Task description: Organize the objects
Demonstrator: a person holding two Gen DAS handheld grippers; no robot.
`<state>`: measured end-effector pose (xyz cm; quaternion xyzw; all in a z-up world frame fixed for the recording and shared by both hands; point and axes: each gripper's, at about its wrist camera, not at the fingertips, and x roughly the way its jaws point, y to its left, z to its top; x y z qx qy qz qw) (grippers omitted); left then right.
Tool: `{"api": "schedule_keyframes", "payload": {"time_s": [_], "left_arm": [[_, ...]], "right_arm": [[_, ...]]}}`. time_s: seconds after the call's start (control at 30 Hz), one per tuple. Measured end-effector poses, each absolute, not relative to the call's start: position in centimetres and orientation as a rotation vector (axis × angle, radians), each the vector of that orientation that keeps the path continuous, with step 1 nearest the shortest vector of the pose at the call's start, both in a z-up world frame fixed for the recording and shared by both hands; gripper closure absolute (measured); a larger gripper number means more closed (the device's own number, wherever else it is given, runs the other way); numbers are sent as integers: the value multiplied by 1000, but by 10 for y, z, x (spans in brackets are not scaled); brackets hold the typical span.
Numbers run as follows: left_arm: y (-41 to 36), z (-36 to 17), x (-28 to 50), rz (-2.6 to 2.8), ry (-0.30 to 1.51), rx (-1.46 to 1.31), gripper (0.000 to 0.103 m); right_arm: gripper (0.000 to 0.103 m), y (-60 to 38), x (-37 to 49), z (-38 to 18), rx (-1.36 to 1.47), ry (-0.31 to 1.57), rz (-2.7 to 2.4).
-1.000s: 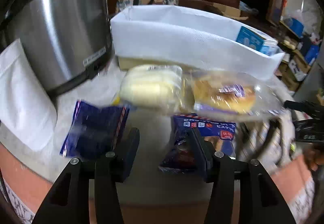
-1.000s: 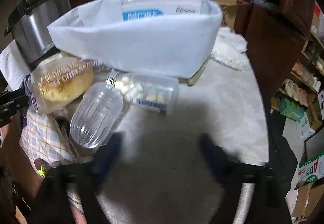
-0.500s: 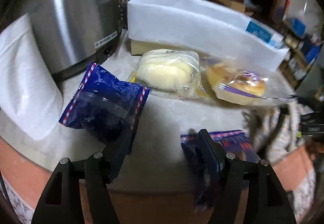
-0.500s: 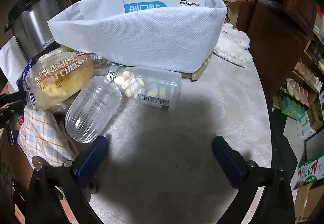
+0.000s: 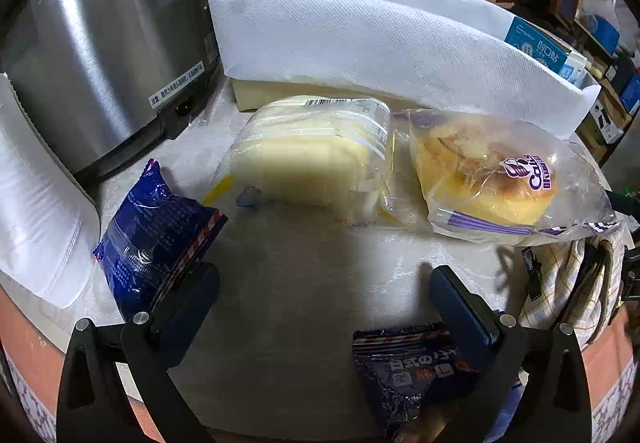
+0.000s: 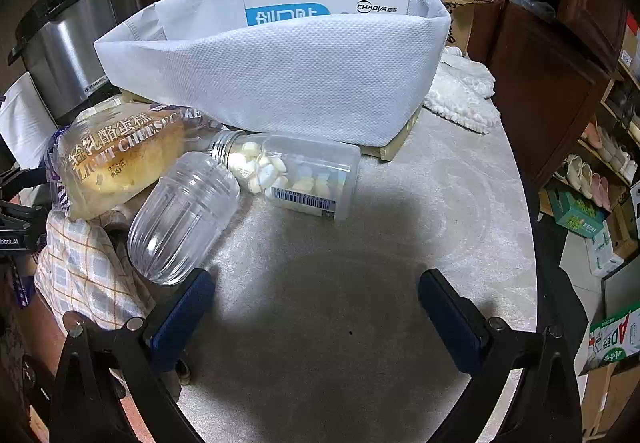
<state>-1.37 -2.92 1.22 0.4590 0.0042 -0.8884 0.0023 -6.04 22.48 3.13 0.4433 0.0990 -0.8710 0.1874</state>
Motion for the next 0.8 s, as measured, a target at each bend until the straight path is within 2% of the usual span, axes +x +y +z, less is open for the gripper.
{"api": "schedule_keyframes", "payload": {"time_s": [0.8], "left_arm": [[-30,12,-15,-2787,14,1440,0]], "right_arm": [[0,224,-59,32,1248,278,-2452]]}}
